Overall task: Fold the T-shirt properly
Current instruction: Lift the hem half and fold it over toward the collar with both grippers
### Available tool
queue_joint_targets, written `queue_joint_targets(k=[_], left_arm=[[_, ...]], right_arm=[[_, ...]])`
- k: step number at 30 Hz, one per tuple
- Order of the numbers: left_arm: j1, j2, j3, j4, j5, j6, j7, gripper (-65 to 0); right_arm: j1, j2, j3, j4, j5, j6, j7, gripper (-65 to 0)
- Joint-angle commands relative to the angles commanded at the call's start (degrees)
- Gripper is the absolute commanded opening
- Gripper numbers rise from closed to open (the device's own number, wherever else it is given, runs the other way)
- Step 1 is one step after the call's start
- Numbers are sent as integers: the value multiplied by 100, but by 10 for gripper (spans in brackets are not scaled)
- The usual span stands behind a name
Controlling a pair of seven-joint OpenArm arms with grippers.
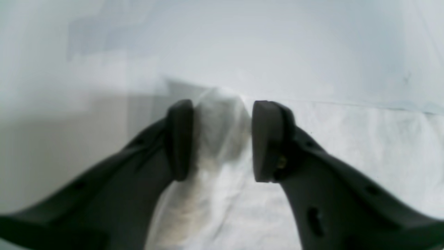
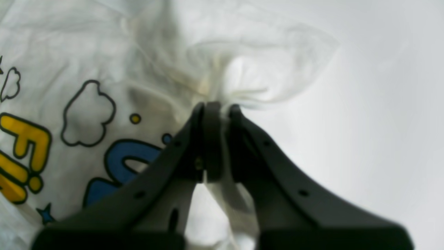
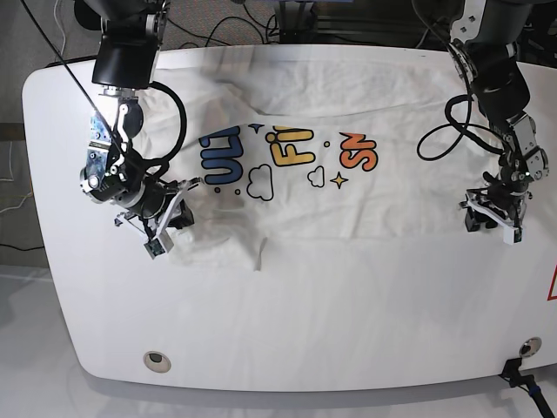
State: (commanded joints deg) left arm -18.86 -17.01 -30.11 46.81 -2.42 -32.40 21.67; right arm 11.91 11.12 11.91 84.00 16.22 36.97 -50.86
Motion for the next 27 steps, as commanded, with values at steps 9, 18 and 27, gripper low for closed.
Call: queue_joint_targets(k=[9, 18, 27], left_arm=[[-9, 9, 0, 0, 0, 9, -18, -650], [176, 202, -598, 1196, 0, 0, -18, -650], [791, 255, -571, 2277, -747, 0, 0, -650]], right_arm=[[-9, 0, 9, -44, 0, 0, 9, -650], [105, 18, 9, -18, 18, 0, 9, -650], [132, 35, 18, 387, 9, 0, -26, -650]])
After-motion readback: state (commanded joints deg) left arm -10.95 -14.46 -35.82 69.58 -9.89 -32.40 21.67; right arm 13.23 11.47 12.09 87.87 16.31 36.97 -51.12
